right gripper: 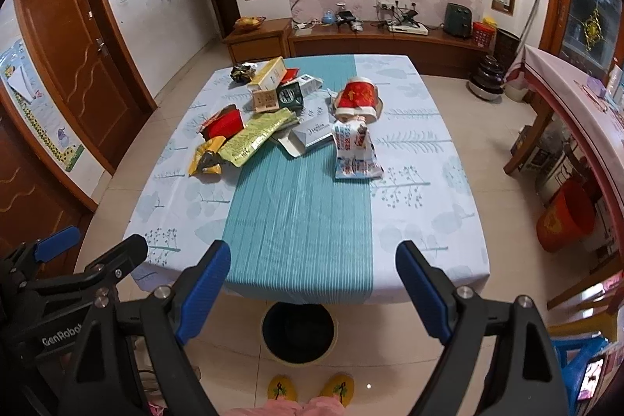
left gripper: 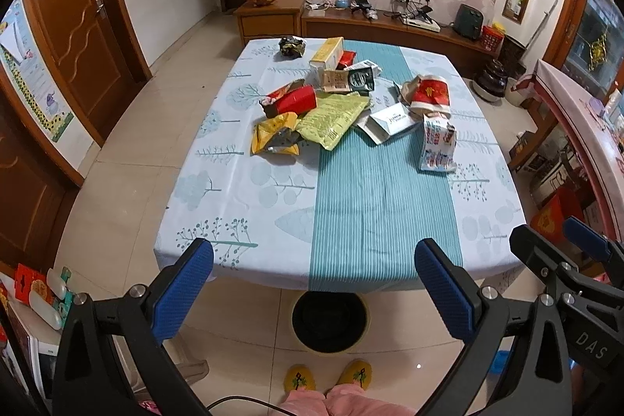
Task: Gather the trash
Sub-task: 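Move both tools forward toward the pile of wrappers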
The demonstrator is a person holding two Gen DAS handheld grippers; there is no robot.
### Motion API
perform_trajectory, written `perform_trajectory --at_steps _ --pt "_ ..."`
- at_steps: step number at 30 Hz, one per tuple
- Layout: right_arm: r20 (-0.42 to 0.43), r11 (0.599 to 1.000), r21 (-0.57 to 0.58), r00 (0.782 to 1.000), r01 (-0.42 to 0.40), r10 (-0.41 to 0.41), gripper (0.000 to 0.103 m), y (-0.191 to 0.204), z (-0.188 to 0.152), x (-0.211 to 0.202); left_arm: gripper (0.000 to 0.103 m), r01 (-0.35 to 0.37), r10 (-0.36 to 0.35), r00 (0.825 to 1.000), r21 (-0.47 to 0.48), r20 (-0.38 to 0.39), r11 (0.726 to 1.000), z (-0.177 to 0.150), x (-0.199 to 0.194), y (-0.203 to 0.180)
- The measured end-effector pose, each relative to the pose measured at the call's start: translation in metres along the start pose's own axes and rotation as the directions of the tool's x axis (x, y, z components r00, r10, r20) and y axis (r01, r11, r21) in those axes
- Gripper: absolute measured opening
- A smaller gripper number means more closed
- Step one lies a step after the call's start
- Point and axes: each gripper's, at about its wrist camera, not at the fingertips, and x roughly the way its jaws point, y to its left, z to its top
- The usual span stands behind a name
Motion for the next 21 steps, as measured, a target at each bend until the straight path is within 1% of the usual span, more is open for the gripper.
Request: perform_trajectory --at_steps 4,8,11,13,15,18,21 --pt "0.027 1.0 -0.016 0.999 -0.023 0.023 0.087 0.002 0.012 0.002 0.102 -0.019 0.019 0.999 -0.029 0.026 0.999 0.008 -0.001 0.006" --pt "0.041 0.998 -0.035 0.998 -0.044 0.045 0.087 0.009 0.022 0.011 0.102 -0.029 0.034 0.997 -0.067 0.062 0.997 0.017 0.0 0.02" --pt "0.033 0.998 -0.036 0.998 -0.054 0.055 0.087 0.017 0.032 0.021 0.102 -0.042 0.048 0.997 -0.089 0.061 0.995 0.028 0.008 0.034" --pt "0.035 0.998 -0.029 0.997 -0.063 0.064 0.087 0.021 0.039 0.027 0.102 -0.054 0.059 0.997 -0.095 0.046 0.994 0.038 0.019 0.046" --pt "0.035 0.997 -0.018 0.997 -0.07 0.07 0.087 0.029 0.049 0.038 0.102 -0.065 0.069 0.997 -0.094 0.032 0.993 0.047 0.032 0.057" --pt "0.027 0.997 0.0 0.997 -0.072 0.072 0.087 0.042 0.062 0.056 0.102 -0.062 0.064 0.998 -0.067 0.021 0.996 0.065 0.052 0.074" --pt "0.001 0.997 0.05 0.998 -0.059 0.059 0.087 0.059 0.083 0.081 0.102 -0.049 0.049 0.999 -0.022 -0.002 0.999 0.096 0.077 0.094"
